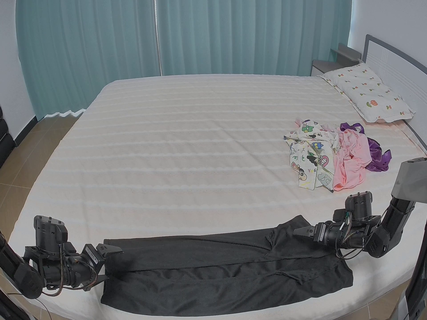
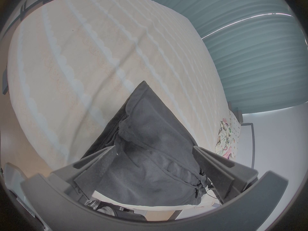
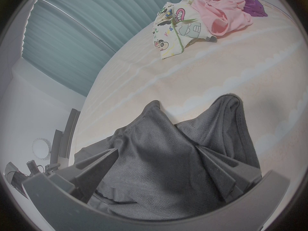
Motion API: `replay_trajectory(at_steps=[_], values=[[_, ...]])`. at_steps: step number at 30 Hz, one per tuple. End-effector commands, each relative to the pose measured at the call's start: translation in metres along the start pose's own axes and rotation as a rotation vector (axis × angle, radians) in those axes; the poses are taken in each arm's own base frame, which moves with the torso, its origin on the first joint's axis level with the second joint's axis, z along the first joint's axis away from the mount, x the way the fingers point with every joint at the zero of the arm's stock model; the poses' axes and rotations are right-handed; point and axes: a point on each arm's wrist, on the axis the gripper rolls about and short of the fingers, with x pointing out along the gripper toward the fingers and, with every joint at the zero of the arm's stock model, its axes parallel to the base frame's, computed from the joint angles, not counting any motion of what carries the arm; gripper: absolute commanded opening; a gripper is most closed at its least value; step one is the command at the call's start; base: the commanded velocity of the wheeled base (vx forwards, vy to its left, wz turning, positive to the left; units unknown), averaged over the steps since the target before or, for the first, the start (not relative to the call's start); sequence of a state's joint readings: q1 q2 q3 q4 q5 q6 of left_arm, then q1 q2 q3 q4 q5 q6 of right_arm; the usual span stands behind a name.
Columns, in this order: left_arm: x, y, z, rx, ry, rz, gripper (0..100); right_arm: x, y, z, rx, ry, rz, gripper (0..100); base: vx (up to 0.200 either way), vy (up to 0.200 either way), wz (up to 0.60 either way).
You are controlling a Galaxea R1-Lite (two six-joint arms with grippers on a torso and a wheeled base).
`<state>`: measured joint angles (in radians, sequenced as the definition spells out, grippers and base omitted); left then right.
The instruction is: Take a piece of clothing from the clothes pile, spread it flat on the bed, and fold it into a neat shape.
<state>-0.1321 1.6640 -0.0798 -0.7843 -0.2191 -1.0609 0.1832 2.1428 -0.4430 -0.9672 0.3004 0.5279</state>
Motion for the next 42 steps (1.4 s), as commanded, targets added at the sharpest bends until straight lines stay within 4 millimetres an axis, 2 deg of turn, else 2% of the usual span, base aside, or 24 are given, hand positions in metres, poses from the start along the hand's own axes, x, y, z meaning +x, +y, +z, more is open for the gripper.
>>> replay_trajectory(at_steps=[1,12,18,41,42], values=[[-0.002,0.004,-0.003,-0.004,0.006,0.014,100,-0.003,-0.003,0.002,0.007,-0.008,-0.007,100,0.0,0.0,0.0],[-0.005,0.006,-0.004,-0.021,0.003,0.01,100,-0.013,-0.016,0.014,0.038,-0.06,-0.032,100,0.0,0.0,0.0],[-0.005,0.005,-0.004,-0.02,0.004,0.008,100,-0.015,-0.019,0.002,0.045,-0.012,-0.044,100,0.0,0.0,0.0],[-0.005,0.005,-0.004,-0.027,0.005,0.008,100,-0.014,-0.013,-0.008,0.029,0.023,-0.035,100,0.0,0.0,0.0],[-0.005,0.006,-0.004,-0.027,0.006,0.009,100,-0.014,-0.013,-0.009,0.03,0.027,-0.037,0,0.0,0.0,0.0]])
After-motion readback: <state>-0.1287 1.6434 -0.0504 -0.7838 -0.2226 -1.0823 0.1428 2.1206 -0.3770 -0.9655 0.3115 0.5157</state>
